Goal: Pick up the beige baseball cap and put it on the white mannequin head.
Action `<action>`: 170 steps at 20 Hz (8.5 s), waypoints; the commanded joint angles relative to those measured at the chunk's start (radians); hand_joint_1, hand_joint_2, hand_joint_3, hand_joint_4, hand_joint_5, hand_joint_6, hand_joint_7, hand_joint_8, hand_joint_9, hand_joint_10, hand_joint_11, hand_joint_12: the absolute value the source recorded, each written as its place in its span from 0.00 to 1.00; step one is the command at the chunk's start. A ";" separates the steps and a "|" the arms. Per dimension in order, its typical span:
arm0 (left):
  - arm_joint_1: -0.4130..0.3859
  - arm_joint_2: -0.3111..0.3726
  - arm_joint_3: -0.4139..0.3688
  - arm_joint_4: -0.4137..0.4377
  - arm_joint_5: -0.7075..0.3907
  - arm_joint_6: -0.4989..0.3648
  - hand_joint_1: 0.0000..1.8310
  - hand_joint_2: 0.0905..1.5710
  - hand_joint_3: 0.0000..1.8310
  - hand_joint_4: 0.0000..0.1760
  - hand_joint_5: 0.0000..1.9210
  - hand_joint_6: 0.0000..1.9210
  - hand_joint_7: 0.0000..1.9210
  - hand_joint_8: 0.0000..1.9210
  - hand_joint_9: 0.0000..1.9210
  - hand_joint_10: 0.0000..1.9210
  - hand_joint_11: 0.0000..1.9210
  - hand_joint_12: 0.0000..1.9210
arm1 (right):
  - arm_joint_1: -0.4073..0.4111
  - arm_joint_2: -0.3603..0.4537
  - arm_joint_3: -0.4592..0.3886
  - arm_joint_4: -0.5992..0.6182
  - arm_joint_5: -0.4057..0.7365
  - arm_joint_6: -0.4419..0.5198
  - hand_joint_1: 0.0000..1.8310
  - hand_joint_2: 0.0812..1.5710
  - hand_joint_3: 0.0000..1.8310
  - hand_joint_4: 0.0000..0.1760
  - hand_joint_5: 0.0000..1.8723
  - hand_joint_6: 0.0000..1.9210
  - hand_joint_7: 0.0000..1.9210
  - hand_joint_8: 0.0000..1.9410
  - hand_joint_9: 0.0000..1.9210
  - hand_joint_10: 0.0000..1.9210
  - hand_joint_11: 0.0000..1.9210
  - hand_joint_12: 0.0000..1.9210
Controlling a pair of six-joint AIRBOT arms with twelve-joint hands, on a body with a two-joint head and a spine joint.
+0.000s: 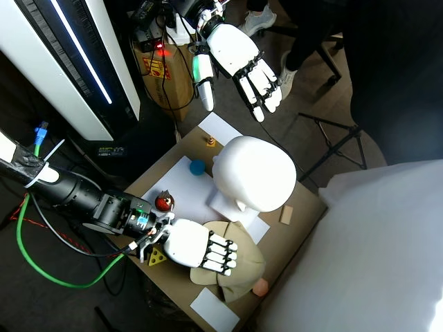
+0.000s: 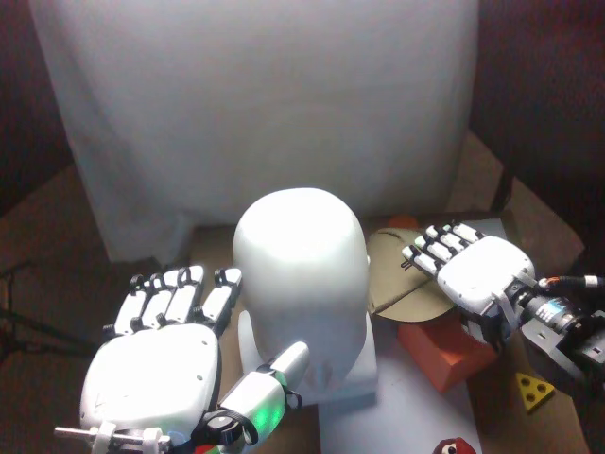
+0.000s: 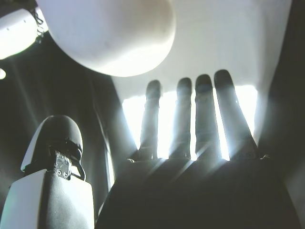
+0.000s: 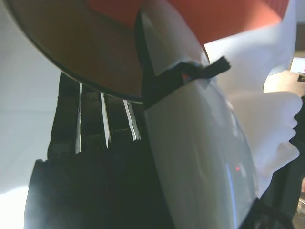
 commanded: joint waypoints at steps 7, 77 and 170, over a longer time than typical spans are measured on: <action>0.006 -0.001 0.004 0.102 -0.081 -0.015 0.00 0.70 0.00 0.70 0.10 0.00 0.06 0.00 0.05 0.00 0.00 0.21 | 0.014 0.000 0.028 -0.036 0.075 0.113 0.66 0.69 0.00 0.00 0.03 0.00 0.03 0.00 0.01 0.00 0.00 0.20; 0.015 0.022 -0.056 0.076 -0.137 -0.056 0.00 0.71 0.00 0.69 0.10 0.00 0.07 0.00 0.05 0.00 0.00 0.20 | 0.064 0.134 -0.623 -0.219 1.140 -0.548 0.74 0.75 0.00 0.00 0.42 0.60 0.40 0.66 0.41 0.79 0.40 0.81; -0.159 0.209 -0.297 -0.063 -0.101 0.106 0.40 0.64 0.00 0.00 0.57 1.00 0.58 1.00 0.57 1.00 0.61 1.00 | 0.417 0.917 -1.560 1.050 0.076 -1.042 0.55 0.69 0.01 0.00 0.68 1.00 0.73 1.00 0.86 1.00 0.97 1.00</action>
